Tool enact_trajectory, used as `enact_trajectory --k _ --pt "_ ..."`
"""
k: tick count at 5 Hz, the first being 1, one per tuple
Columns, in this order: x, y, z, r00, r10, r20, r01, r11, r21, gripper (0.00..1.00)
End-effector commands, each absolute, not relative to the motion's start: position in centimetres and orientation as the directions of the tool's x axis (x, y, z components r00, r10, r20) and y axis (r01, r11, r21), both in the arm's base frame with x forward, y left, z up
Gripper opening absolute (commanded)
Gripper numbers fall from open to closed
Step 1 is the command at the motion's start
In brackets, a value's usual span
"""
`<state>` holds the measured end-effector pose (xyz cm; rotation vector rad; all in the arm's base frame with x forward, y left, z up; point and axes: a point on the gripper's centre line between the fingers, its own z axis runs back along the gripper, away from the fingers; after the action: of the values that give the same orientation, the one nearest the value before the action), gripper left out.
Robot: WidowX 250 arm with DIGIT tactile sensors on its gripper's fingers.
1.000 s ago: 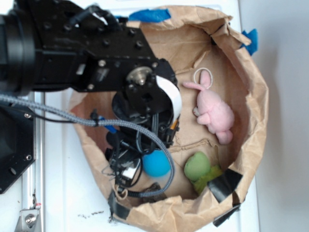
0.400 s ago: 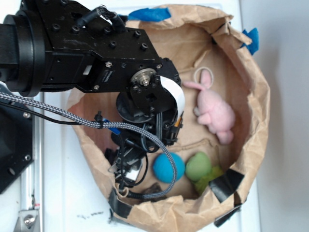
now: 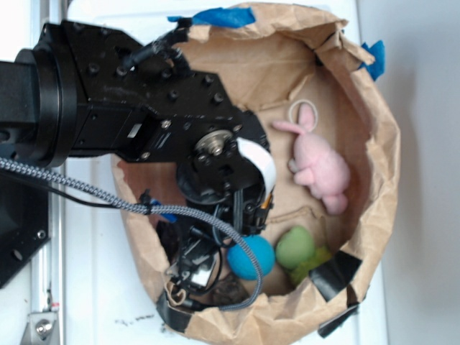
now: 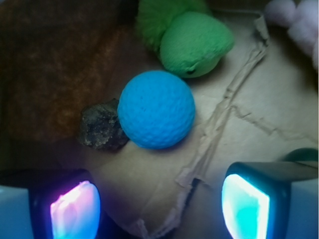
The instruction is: Grab the rock.
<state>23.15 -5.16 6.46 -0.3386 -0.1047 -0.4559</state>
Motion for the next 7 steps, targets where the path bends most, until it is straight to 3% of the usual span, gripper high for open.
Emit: enact_trajectory --k 1,2,5,6,7 --pt "23.2 -6.6 7.4 0.765 -0.613 0.198 0.638 0.763 -0.104 1.0" --pt "23.7 -6.2 9.0 0.582 -0.801 0.139 0.809 0.588 0.003 1.0" --pt "23.7 -6.2 9.0 0.582 -0.801 0.139 0.809 0.588 0.003 1.0" --pt "24.7 -5.7 8.7 0.396 -0.895 0.205 0.916 0.4 -0.025 1.0" --pt "25.3 -4.9 8.9 0.293 -0.929 0.227 0.953 0.304 0.016 1.0"
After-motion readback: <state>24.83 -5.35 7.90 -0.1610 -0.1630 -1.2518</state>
